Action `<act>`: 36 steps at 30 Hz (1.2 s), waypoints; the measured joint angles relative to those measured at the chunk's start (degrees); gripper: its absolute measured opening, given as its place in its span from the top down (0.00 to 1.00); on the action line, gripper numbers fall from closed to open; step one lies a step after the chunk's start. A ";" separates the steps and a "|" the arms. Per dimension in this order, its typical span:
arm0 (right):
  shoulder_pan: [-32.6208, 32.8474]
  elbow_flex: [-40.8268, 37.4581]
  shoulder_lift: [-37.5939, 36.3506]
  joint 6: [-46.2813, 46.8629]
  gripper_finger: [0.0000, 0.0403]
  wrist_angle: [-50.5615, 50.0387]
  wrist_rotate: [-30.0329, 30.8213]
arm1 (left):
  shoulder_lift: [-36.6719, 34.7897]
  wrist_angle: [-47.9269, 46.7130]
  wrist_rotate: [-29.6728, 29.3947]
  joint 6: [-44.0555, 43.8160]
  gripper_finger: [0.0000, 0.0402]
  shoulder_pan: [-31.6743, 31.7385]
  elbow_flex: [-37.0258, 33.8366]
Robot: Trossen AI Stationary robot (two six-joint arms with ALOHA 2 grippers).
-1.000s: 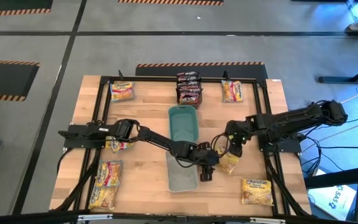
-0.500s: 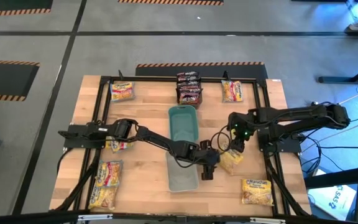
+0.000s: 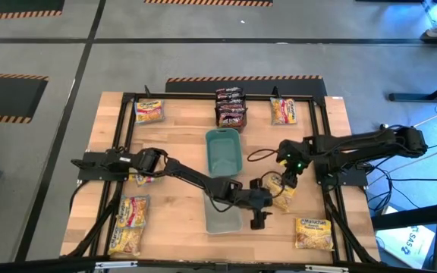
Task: Sort Maruchan noodles
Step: Put the yellow noodle pack into the green bin
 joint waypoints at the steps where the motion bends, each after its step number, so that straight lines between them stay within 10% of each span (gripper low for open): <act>1: 0.00 -0.96 0.00 0.75 0.36 1.76 -0.15 | 0.08 -0.01 -0.38 0.94 0.44 -0.06 -0.02; 36: 0.07 -7.00 0.03 19.68 0.36 13.29 -14.40 | 2.94 3.59 -2.22 -1.78 0.44 2.85 -5.31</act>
